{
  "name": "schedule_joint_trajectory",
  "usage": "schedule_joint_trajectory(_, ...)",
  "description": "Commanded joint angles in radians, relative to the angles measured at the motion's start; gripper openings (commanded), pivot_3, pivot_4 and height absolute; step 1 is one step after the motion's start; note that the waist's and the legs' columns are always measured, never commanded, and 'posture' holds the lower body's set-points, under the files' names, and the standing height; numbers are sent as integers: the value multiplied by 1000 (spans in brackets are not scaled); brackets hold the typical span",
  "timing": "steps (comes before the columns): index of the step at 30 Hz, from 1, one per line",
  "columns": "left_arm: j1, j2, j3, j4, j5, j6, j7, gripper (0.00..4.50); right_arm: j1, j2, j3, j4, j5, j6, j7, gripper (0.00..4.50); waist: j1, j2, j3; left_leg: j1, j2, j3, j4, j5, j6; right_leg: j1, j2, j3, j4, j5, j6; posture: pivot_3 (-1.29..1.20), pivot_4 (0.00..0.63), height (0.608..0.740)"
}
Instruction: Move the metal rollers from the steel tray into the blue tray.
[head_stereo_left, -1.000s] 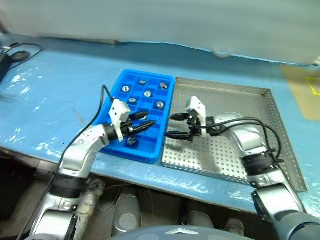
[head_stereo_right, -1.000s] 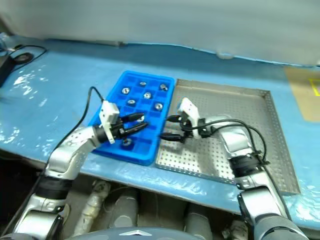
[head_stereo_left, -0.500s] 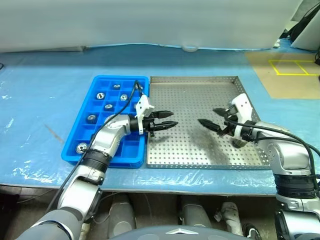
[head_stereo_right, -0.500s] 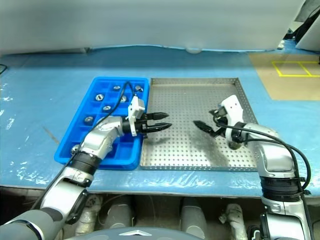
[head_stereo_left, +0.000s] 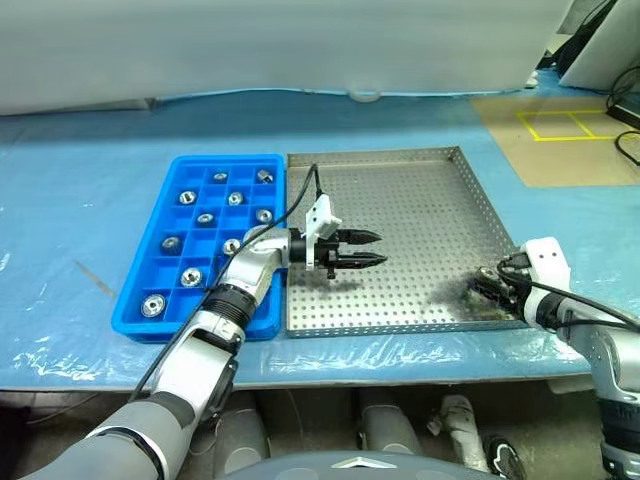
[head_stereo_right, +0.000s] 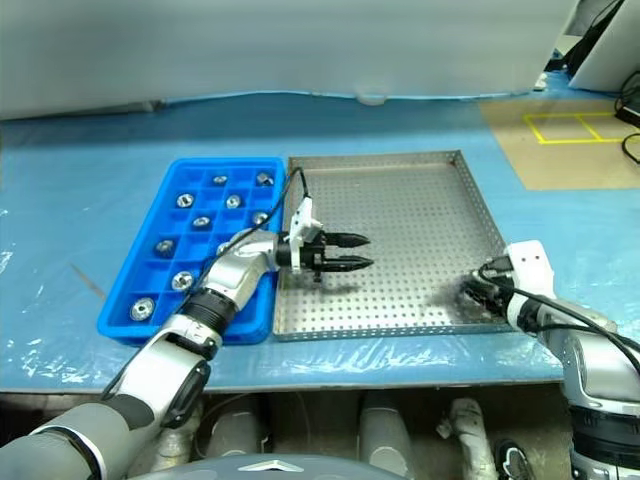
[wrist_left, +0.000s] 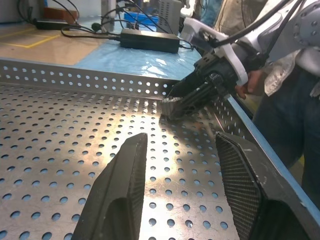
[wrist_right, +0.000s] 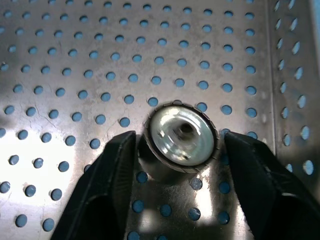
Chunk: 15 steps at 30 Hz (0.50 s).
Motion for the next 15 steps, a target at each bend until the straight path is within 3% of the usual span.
schedule_joint_trajectory(1, -33, 7, 17, 11, 6, -31, -18, 2241, 8, 28, -33, -70, 57, 14, -1, 1904, -7, 0, 0, 0, 0, 0, 0, 0, 0, -1, 0, 0, 0, -1, 2, -545, 150, 740)
schedule_joint_trajectory(9, -12, 51, 36, -12, 20, -34, -9, 2241, -110, 49, 22, -56, 92, -69, 14, 1762, -8, 0, 0, -4, 0, 0, 5, -2, 3, -3, -1, 0, 0, 3, -3, -465, 150, 740)
schedule_joint_trajectory(15, 51, 98, 73, -118, 4, 5, 45, 2241, -266, 74, 149, 1, 121, -150, 106, 1762, 2, 0, 0, -6, 0, 0, 5, -2, 3, -4, -1, 0, 1, 4, -4, -305, 150, 740)
